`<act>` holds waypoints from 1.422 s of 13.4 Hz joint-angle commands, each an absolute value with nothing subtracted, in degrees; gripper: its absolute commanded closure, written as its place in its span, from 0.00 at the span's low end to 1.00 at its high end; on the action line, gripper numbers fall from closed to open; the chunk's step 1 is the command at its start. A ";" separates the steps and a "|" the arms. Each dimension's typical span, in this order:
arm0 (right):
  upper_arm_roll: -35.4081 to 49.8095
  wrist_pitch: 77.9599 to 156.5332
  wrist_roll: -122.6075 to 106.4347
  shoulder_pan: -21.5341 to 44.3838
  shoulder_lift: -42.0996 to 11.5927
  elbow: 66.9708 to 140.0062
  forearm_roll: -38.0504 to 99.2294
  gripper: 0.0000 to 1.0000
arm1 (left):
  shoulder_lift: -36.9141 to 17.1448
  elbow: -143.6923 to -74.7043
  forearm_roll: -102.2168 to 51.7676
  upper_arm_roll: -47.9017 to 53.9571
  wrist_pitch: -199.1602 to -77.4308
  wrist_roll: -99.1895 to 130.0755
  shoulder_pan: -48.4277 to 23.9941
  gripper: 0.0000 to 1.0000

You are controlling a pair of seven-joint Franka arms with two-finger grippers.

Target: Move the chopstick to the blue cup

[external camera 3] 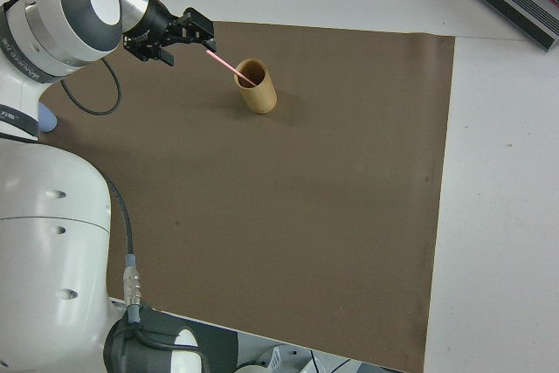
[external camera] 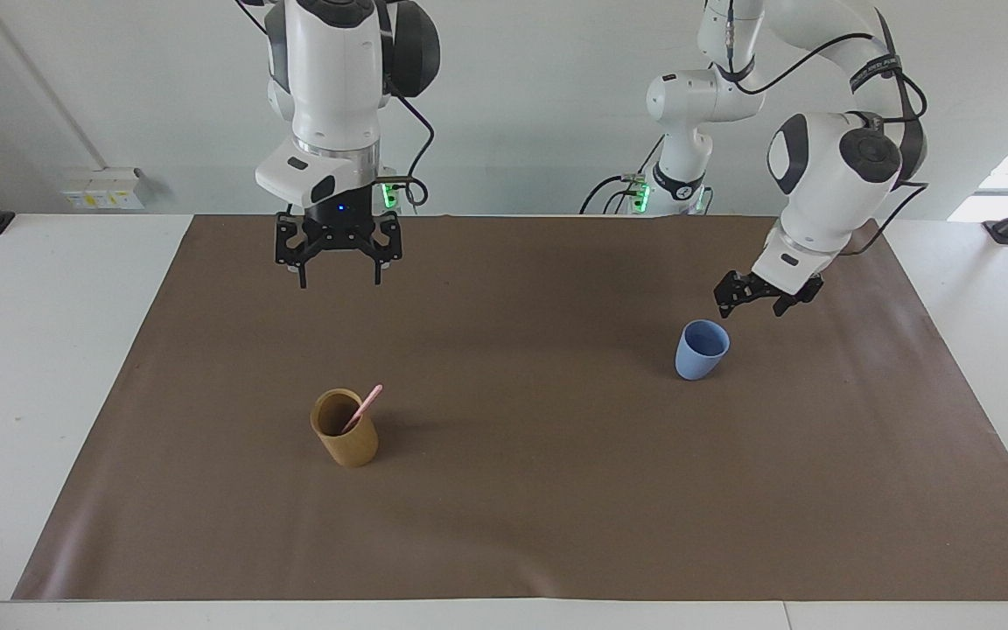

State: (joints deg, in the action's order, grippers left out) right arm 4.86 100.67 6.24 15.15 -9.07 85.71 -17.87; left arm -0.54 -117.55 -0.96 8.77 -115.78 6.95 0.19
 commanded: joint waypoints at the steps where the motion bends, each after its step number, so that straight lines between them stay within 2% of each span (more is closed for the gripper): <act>1: 5.10 102.13 8.51 17.40 -12.56 85.26 -24.59 0.00 | 0.44 -125.13 -1.49 8.09 -124.25 9.31 -2.45 0.00; 5: 5.01 103.18 13.18 17.93 -15.72 84.82 -25.92 0.00 | -1.75 -126.47 -1.49 8.09 -127.88 9.23 -2.37 0.00; 6: 4.92 103.18 13.53 18.02 -17.04 84.03 -27.15 0.00 | -2.19 -126.47 -1.49 8.00 -127.88 9.32 -2.37 0.26; 7: 5.01 103.01 15.62 18.45 -18.70 82.81 -28.03 0.00 | -2.20 -126.47 -1.49 8.00 -127.71 9.23 -2.20 0.57; 9: 5.01 103.18 17.31 19.07 -20.65 82.18 -28.04 0.00 | -2.81 -125.43 -1.49 8.00 -127.71 9.05 -1.76 1.00; 12: 4.75 103.62 19.15 18.98 -24.25 79.03 -28.21 0.00 | -4.73 -121.75 -1.58 8.00 -126.75 9.40 -1.67 1.00; 15: 4.57 104.59 19.86 18.19 -26.10 77.61 -28.12 0.08 | -5.80 -114.64 -1.58 8.00 -121.13 12.11 -2.55 1.00; 19: 4.40 106.43 20.04 18.11 -26.89 77.61 -28.21 0.37 | -8.69 -103.73 0.35 8.61 -114.44 26.86 -11.14 1.00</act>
State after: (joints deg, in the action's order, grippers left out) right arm 4.06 105.21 18.61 18.39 -25.70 79.17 -26.48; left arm -5.39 -109.74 -1.06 9.10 -117.59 20.14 -6.03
